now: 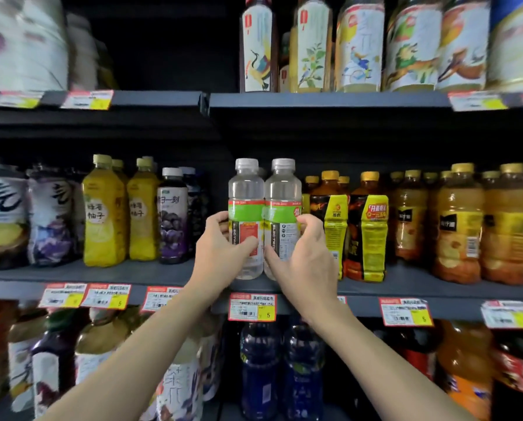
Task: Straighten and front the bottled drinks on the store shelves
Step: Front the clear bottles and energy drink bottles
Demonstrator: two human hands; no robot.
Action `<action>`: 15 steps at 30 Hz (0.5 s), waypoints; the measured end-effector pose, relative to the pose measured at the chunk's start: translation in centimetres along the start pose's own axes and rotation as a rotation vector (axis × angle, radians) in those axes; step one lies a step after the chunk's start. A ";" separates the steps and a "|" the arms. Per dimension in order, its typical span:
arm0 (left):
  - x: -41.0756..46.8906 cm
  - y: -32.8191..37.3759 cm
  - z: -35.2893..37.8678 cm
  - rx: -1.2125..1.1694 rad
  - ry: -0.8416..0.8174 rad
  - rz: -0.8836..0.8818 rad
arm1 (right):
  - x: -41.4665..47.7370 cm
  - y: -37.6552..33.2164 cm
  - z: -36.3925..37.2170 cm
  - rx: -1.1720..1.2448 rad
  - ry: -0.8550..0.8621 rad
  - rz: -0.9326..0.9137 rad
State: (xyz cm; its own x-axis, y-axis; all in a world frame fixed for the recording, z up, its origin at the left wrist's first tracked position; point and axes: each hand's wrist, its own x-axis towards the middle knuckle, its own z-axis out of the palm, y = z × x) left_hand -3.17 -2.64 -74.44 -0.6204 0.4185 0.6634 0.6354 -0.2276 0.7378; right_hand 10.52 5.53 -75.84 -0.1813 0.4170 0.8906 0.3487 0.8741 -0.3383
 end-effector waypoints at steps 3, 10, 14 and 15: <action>1.2 -0.6 -1.5 -0.020 -0.132 -0.026 | 0.3 1.0 -1.0 0.106 -0.081 0.040; 1.3 -0.7 -2.2 0.022 -0.273 -0.002 | -0.1 1.3 -1.8 0.042 -0.121 0.028; 1.3 -0.6 -2.3 0.046 -0.185 0.029 | -0.3 1.2 -1.5 0.060 -0.112 0.045; 1.4 -0.7 -2.4 0.017 -0.197 0.014 | -0.2 1.2 -1.5 0.086 -0.111 0.046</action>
State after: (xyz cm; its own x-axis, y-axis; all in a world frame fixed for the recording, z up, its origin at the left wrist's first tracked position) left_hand -5.59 -4.01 -73.71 -0.5105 0.5795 0.6353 0.6524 -0.2203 0.7251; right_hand 12.33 6.14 -76.03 -0.2694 0.4780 0.8360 0.2799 0.8695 -0.4070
